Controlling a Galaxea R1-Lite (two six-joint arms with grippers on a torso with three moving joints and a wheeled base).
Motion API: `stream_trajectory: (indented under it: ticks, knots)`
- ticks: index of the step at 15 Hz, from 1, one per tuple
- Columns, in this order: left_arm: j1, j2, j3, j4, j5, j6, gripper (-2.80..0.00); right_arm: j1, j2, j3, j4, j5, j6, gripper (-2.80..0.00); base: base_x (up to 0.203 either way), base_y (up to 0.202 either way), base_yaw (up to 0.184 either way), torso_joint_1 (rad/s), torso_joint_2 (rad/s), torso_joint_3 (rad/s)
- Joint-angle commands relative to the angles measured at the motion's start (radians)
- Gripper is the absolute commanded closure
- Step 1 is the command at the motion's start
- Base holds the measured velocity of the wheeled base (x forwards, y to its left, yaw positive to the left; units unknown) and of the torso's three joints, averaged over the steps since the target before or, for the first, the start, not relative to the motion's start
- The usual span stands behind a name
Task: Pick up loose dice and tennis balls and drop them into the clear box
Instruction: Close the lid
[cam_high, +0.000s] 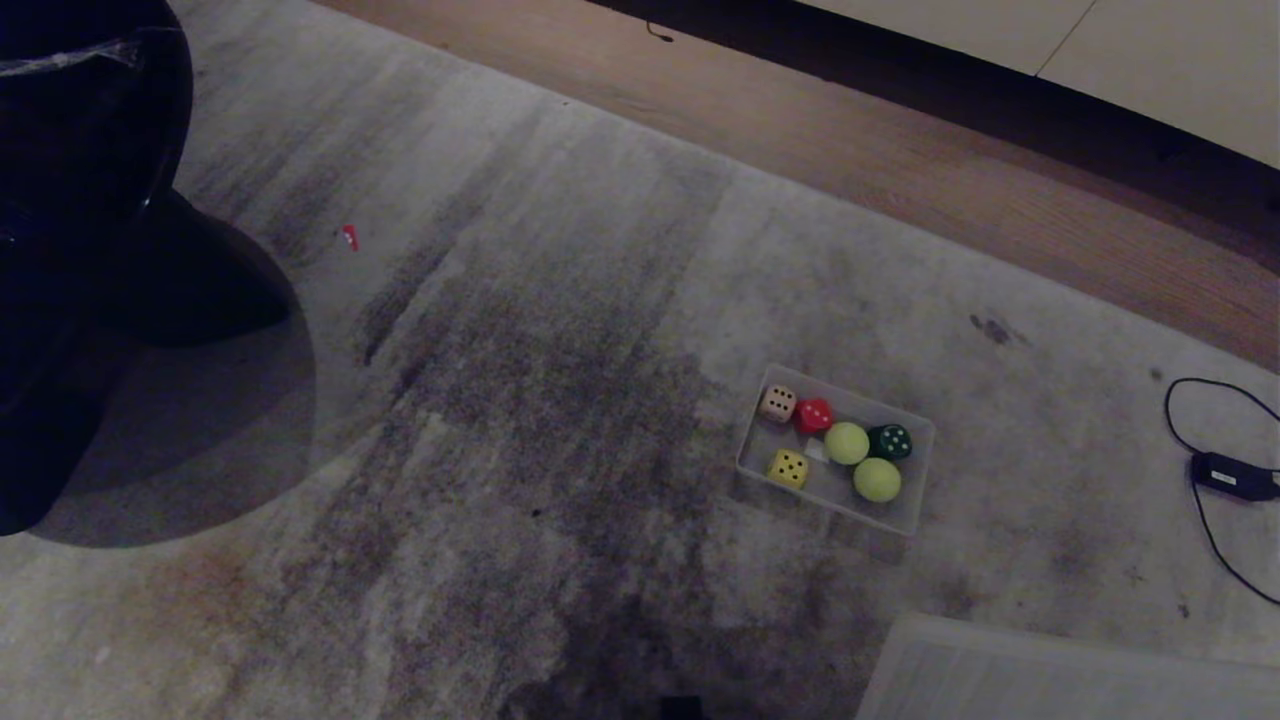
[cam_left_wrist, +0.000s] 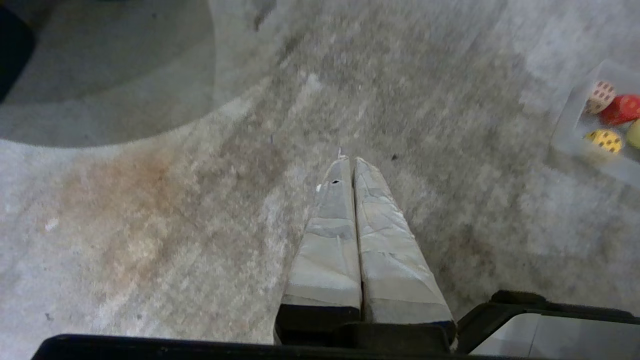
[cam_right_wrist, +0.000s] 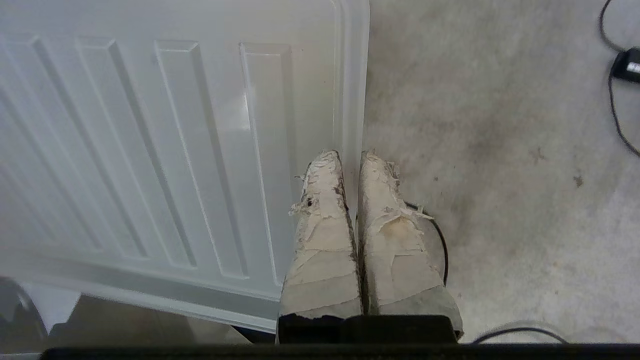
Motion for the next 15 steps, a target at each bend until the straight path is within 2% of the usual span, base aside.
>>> stream_trajectory:
  ticks: [1, 15]
  knots:
    - [0.000, 0.001, 0.002, 0.001, 0.000, 0.000, 0.00, 0.000, 0.001, 0.001, 0.001, 0.000, 0.001, 0.00, 0.000, 0.000, 0.000, 0.002, -0.01, -0.196]
    - [0.000, 0.001, 0.002, -0.001, -0.001, 0.004, 0.00, 0.000, 0.001, 0.001, 0.001, 0.000, 0.001, 0.00, 0.000, 0.000, 0.000, 0.003, 0.00, -0.199]
